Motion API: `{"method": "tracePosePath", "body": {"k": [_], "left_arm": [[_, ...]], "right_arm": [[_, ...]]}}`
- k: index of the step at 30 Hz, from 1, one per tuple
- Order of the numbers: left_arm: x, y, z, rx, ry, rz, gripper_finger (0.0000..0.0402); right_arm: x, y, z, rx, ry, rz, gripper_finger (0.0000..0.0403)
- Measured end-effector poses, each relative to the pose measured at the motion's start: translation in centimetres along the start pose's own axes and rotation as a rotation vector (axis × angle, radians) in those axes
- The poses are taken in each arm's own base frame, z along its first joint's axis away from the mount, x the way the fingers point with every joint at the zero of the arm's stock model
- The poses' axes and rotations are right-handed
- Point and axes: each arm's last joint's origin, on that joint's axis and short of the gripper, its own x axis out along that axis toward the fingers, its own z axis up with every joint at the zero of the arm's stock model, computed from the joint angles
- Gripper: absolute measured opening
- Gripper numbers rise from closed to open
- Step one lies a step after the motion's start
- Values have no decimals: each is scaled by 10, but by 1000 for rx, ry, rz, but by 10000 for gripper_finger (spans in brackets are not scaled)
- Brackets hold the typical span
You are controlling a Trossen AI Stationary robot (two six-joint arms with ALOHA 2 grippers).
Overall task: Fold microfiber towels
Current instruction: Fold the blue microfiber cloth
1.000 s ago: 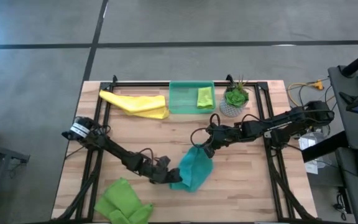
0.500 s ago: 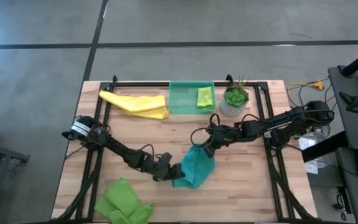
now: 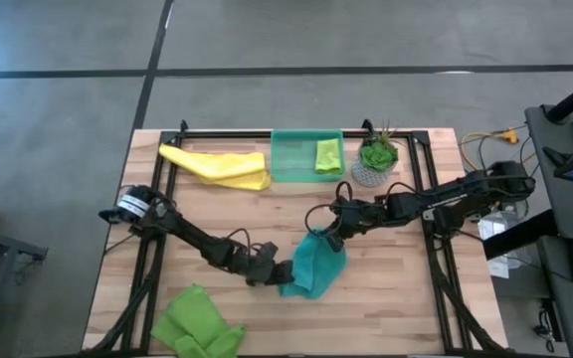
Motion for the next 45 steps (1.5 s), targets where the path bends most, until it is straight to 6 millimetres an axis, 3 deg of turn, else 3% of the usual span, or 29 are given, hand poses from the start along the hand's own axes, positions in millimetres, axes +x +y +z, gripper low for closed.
{"method": "tracePosePath", "body": {"k": [2, 8, 16, 23, 27, 31, 34, 36, 42, 45], "left_arm": [[-1, -1, 1, 6, -13, -5, 11], [-5, -9, 1, 23, -10, -91, 2], [-39, -47, -2, 142, 173, -241, 1], [-78, -41, 6, 263, 291, 18, 0], [-109, -35, 15, 322, 244, 196, 0], [-139, -44, 24, 399, 116, 157, 0], [-154, -41, 32, 424, 64, 225, 0], [-160, -47, 33, 502, 13, 118, 0], [-185, -74, 44, 520, -94, -215, 0], [-204, -71, 52, 525, -71, 41, 0]], "right_arm": [[0, 0, 0, -3, -1, 0, 9], [0, -1, 1, -1, -2, -2, 9], [0, -2, -3, -51, 72, 22, 9], [-6, -3, -14, -131, 211, 33, 9], [-18, 5, -13, -150, 184, 83, 9], [-33, 10, -9, -159, 121, 117, 9], [-44, 13, -5, -152, 60, 125, 9], [-50, 15, -3, -145, 23, 128, 9], [-63, 21, 5, -89, -60, 135, 9], [-66, 25, 9, -84, -79, 143, 9]]}}
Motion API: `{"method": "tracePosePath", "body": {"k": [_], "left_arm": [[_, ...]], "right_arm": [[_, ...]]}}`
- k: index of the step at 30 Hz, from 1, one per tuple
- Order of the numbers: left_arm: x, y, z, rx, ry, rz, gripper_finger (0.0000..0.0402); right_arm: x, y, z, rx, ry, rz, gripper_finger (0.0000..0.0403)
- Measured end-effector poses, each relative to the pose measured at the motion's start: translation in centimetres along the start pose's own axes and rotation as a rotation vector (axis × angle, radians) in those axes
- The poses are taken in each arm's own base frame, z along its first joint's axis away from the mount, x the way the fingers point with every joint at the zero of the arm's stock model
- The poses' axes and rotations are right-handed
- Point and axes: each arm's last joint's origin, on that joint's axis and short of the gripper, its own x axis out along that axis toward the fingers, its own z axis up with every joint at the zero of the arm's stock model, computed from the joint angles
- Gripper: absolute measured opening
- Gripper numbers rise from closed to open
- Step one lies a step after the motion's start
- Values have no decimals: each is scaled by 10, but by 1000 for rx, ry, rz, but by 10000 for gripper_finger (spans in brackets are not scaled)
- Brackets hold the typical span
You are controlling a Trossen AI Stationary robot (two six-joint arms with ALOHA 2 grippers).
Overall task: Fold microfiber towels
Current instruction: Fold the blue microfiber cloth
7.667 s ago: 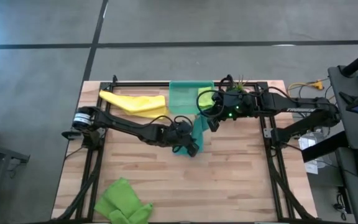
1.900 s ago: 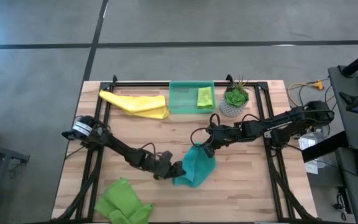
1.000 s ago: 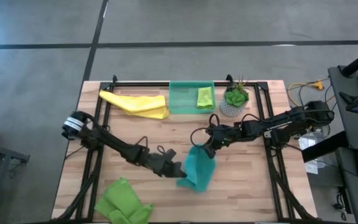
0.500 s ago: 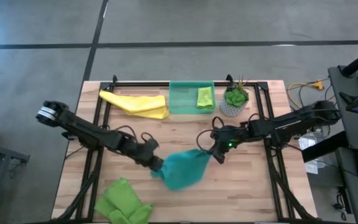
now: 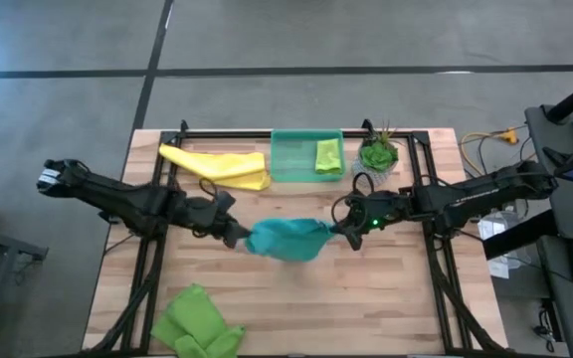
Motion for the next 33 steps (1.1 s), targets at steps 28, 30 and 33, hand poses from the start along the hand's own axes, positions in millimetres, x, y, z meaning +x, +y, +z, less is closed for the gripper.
{"method": "tracePosePath", "body": {"k": [28, 30, 33], "left_arm": [[-12, -69, -32, 140, 447, -495, 0], [-2, -69, -41, 148, 480, -463, 0], [19, -55, -52, 199, 501, -282, 0]], "right_arm": [[-52, 102, -40, 104, 264, 403, 9], [-53, 119, -45, 113, 301, 436, 9], [-42, 128, -61, 107, 379, 368, 9]]}}
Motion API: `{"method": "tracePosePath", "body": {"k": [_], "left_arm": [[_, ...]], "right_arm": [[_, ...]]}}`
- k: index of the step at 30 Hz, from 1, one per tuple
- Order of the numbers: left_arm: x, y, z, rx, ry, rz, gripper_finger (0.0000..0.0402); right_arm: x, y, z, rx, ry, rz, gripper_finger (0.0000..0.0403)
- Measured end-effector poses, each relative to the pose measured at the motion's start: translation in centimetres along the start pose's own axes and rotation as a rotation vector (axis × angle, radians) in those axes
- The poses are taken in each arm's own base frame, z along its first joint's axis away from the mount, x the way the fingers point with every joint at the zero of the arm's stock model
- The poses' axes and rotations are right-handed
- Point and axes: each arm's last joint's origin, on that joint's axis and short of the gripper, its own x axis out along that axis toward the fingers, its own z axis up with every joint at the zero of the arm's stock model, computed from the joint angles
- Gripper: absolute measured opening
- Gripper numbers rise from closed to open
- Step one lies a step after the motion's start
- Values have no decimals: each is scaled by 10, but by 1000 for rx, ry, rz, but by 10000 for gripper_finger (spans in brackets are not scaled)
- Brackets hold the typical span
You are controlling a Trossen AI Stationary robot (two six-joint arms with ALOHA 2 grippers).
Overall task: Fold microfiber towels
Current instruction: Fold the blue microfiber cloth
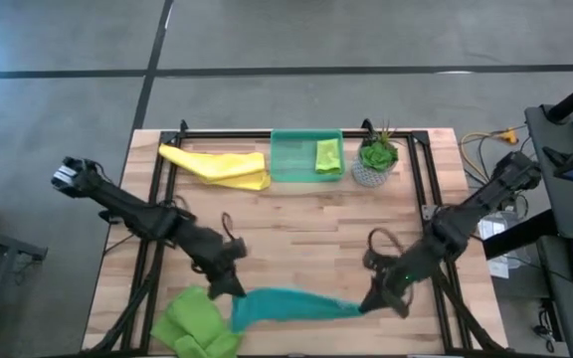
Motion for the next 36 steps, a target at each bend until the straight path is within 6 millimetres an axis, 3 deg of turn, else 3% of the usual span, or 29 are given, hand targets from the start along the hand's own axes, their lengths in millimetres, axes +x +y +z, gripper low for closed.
{"method": "tracePosePath", "body": {"k": [4, 9, 14, 19, 25, 30, 36], "left_arm": [[31, 31, -1, 93, 64, 212, 0], [67, 56, 18, 251, 14, 63, 0], [77, 76, 32, 290, -93, 21, 0], [79, 114, 36, 206, -109, 172, 0], [67, 159, 32, 52, -69, 383, 1], [53, 162, 45, 122, -173, 356, 48], [26, 153, 62, 183, -391, 385, 168]], "right_arm": [[28, -27, -5, 67, 93, -175, 9], [49, -72, 4, 108, 121, -308, 9], [55, -120, 24, 128, 147, -427, 9], [53, -152, 44, 118, 139, -500, 9], [42, -174, 63, 106, 108, -552, 9], [32, -182, 74, 104, 79, -568, 9], [27, -182, 80, 72, 60, -560, 9]]}}
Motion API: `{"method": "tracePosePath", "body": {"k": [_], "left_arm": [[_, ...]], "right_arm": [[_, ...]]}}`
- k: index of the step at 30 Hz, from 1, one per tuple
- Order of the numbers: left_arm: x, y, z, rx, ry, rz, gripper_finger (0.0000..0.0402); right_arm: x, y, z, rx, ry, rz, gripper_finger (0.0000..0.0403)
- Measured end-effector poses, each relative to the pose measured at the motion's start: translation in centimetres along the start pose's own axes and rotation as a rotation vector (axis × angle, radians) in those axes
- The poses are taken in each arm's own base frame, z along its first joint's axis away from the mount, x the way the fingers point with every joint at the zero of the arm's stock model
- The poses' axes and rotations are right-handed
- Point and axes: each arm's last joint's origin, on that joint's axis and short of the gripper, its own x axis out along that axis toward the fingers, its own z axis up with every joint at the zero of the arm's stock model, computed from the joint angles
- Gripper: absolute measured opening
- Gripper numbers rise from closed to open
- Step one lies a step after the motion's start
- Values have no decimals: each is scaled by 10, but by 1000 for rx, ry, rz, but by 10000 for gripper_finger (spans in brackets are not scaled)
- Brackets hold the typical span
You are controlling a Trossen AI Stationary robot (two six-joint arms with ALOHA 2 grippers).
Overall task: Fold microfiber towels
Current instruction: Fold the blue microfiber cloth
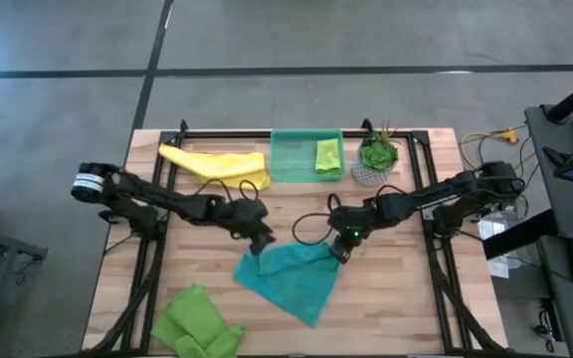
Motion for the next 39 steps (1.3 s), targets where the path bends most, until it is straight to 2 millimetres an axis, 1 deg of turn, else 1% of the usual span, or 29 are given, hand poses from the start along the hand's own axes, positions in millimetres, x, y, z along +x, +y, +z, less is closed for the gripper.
{"method": "tracePosePath", "body": {"k": [2, 4, 7, 11, 16, 20, 24, 26, 28, 30, 32, 34, 35, 36, 39], "left_arm": [[-4, 2, 6, 9, -34, 6, 204], [-8, 5, 7, -2, -34, 7, 231], [-10, 13, 0, -88, 29, -14, 247], [-9, 21, -15, -180, 118, -39, 242], [-3, 29, -27, -215, 193, -30, 225], [13, 28, -31, -222, 269, -105, 216], [31, 31, -33, -253, 319, -79, 214], [37, 30, -31, -253, 323, -83, 212], [40, 30, -31, -254, 328, -77, 200], [40, 29, -30, -252, 326, -72, 167], [39, 29, -29, -243, 318, -65, 112], [37, 28, -29, -219, 314, -73, 44], [35, 27, -28, -211, 312, -76, 23], [33, 26, -27, -206, 305, -83, 14], [27, 22, -23, -199, 279, -101, 8]], "right_arm": [[-1, 0, 1, -16, -10, 0, 9], [-3, 2, 2, -33, -19, 8, 9], [-7, 4, 3, -75, -33, 22, 13], [-12, 6, 3, -98, -42, 29, 27], [-12, 5, 3, -105, -54, 19, 38], [-12, 6, 4, -105, -56, 20, 38], [-12, 6, 4, -105, -56, 20, 38], [-12, 6, 4, -98, -56, 20, 38], [-13, 6, 4, -84, -58, 22, 38], [-13, 6, 3, -78, -58, 24, 38], [-13, 6, 3, -76, -57, 25, 38], [-13, 7, 2, -78, -57, 26, 38], [-13, 7, 2, -80, -55, 26, 38], [-13, 7, 2, -84, -52, 28, 38], [-14, 7, 2, -89, -49, 30, 30]]}}
